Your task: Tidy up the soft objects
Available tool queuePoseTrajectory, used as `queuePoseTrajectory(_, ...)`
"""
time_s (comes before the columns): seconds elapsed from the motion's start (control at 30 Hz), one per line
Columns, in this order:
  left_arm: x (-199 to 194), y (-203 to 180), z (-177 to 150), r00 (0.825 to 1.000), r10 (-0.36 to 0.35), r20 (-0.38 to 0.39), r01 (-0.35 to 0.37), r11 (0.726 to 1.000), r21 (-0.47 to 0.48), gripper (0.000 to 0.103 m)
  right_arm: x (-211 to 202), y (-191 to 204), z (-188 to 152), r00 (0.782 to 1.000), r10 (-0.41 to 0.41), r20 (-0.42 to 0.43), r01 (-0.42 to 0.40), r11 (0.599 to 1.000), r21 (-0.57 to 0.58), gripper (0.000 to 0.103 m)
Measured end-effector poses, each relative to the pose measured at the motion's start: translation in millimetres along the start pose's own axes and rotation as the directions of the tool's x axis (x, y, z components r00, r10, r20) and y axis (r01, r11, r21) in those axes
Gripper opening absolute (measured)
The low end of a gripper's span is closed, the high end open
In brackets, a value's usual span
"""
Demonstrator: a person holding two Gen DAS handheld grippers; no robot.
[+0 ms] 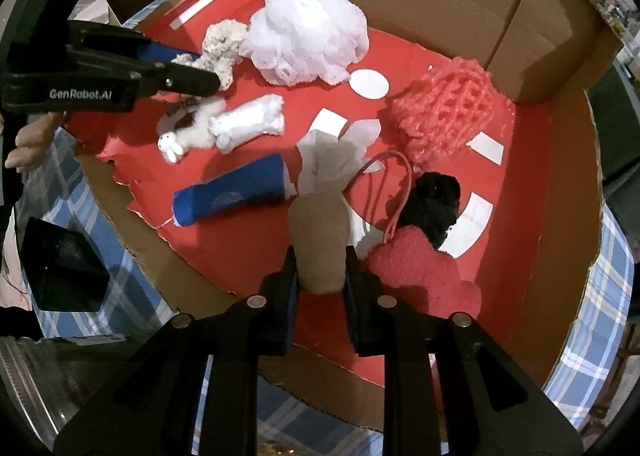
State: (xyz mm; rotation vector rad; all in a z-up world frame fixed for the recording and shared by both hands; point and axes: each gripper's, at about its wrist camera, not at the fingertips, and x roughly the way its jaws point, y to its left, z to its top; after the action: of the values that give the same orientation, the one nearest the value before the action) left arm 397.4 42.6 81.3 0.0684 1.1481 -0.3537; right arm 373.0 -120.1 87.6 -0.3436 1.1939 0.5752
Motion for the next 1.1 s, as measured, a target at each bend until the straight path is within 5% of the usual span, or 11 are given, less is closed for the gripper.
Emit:
queuePoseTrajectory(0.2,2,-2,-1,1.0,0.012,0.001,-0.012,1.0,-0.007,0.038,5,2,-2,0.999,-0.025,-0.029,0.025,1.0,-0.005,0.023)
queuePoseTrajectory(0.3,2,-4,-2,1.0,0.019,0.004,-0.019,1.0,-0.004,0.046,7,4,-1,0.999,-0.03,-0.04,0.03,1.0,-0.01,0.034)
queuePoseTrajectory(0.37,0,-4,-2,1.0,0.021,0.011,-0.021,1.0,-0.003,0.05,9,3,1,0.999,-0.033,-0.038,0.033,0.999,-0.006,0.062)
queuePoseTrajectory(0.73,-27,-7,-19,0.997,0.027,0.073,-0.025,1.0,-0.018,0.076,-16,9,1,0.999,-0.046,0.012,0.046,0.999,0.022,0.062)
queuePoseTrajectory(1.1,-58,-38,-53,0.991,0.071,0.114,-0.064,0.996,-0.065,0.094,-51,-12,-18,0.994,-0.087,0.061,0.069,0.965,0.252,0.072)
